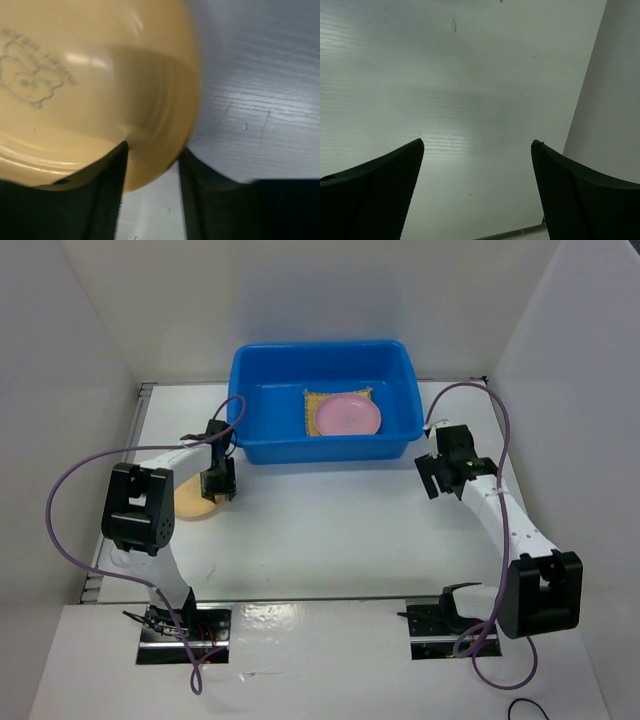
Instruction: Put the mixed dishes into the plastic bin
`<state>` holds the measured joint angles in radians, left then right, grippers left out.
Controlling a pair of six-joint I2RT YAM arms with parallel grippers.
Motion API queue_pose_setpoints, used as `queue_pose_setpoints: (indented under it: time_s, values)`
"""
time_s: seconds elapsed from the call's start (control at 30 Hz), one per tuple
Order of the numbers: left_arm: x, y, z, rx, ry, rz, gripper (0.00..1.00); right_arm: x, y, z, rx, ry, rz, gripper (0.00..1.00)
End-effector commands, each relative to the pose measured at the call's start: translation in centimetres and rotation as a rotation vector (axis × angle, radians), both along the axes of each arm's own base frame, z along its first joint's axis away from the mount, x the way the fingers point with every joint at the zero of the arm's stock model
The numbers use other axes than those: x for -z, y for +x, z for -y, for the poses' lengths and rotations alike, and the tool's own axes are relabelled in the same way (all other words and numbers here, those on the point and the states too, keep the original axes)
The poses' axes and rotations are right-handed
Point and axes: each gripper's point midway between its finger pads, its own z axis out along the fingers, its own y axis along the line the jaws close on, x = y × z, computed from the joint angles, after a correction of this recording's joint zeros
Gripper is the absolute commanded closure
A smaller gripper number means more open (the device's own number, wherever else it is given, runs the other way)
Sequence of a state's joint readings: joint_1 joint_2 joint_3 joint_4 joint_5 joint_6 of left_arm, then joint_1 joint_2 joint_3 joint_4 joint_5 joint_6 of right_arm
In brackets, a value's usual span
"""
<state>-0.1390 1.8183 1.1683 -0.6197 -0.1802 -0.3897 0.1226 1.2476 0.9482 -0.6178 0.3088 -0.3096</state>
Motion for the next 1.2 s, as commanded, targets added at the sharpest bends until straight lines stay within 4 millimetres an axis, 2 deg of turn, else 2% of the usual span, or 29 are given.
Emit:
queue_pose_setpoints:
  time_s: [0.0, 0.07, 0.13, 0.17, 0.3, 0.37, 0.53, 0.63, 0.7, 0.73, 0.83, 0.87, 0.9, 0.93, 0.97, 1.0, 1.03, 1.07, 1.1, 1.13, 1.17]
  values:
    - [1.2, -0.4, 2.3, 0.081, -0.078, -0.022, 0.56, -0.4, 0.5, 1.9, 0.105, -0.048, 0.093, 0.08]
    - [1.5, -0.8, 2.8, 0.083, -0.09, -0.032, 0.72, 0.0, -0.1, 2.7, 0.137, -0.044, 0.087, 0.08]
    - [1.2, -1.5, 2.8, 0.08, -0.073, -0.05, 0.95, 0.1, -0.2, 3.0, 0.148, -0.042, 0.105, 0.08]
    - [1.2, -1.7, 2.7, 0.073, -0.05, -0.056, 1.0, 0.1, -0.2, 3.0, 0.156, -0.035, 0.108, 0.08]
    - [-1.1, -2.1, 2.4, 0.067, -0.026, -0.018, 1.0, 0.6, -0.3, 2.7, 0.144, -0.023, 0.096, 0.08]
    - [-2.7, -1.1, 2.4, 0.066, -0.026, 0.031, 1.0, 0.7, -0.7, 2.5, 0.145, -0.009, 0.087, 0.08]
    - [-4.7, -0.1, 2.3, 0.071, -0.017, 0.071, 1.0, 0.5, -0.7, 2.3, 0.14, -0.001, 0.095, 0.08]
    - [-6.9, 0.7, 2.0, 0.03, 0.0, 0.118, 1.0, 0.5, -0.7, 2.3, 0.14, -0.001, 0.095, 0.08]
    - [-9.0, 1.2, 2.0, 0.018, -0.001, 0.16, 1.0, 0.5, -0.7, 2.3, 0.14, -0.001, 0.095, 0.08]
    - [-11.0, 2.5, 1.8, 0.009, 0.011, 0.212, 1.0, 0.5, -0.7, 2.3, 0.14, -0.001, 0.095, 0.08]
    - [-15.2, 4.0, 1.6, -0.003, 0.022, 0.294, 1.0, 0.5, -0.7, 2.3, 0.146, 0.005, 0.098, 0.08]
    - [-17.4, 5.3, 1.8, -0.017, 0.02, 0.33, 1.0, 0.5, -0.7, 2.3, 0.146, 0.005, 0.098, 0.08]
    - [-18.6, 5.9, 1.3, -0.056, 0.028, 0.346, 1.0, 0.5, -0.7, 2.3, 0.146, 0.005, 0.098, 0.08]
    - [-18.8, 6.6, 0.9, -0.096, 0.054, 0.335, 1.0, 0.5, -0.7, 2.3, 0.146, 0.005, 0.098, 0.08]
    - [-19.4, 6.3, -0.7, -0.16, 0.112, 0.309, 1.0, 0.5, -0.7, 2.3, 0.146, 0.005, 0.098, 0.08]
    - [-22.5, 7.7, -0.8, -0.184, 0.112, 0.385, 1.0, 0.5, -0.7, 2.3, 0.146, 0.005, 0.098, 0.08]
    - [-22.3, 8.7, -1.0, -0.191, 0.138, 0.371, 1.0, 0.4, -0.5, 2.3, 0.146, 0.006, 0.107, 0.08]
    - [-23.0, 8.8, -1.3, -0.196, 0.155, 0.365, 1.0, 0.3, -0.5, 2.4, 0.152, -0.001, 0.108, 0.08]
    - [-24.1, 9.5, -0.9, -0.192, 0.156, 0.388, 1.0, 0.1, -0.5, 2.4, 0.152, 0.001, 0.117, 0.08]
    - [-26.6, 11.2, -0.6, -0.2, 0.137, 0.451, 1.0, 0.1, -0.5, 2.4, 0.152, 0.001, 0.117, 0.08]
    - [-28.1, 12.0, 1.5, -0.154, 0.095, 0.495, 1.0, 0.0, -0.6, 2.6, 0.158, -0.006, 0.118, 0.08]
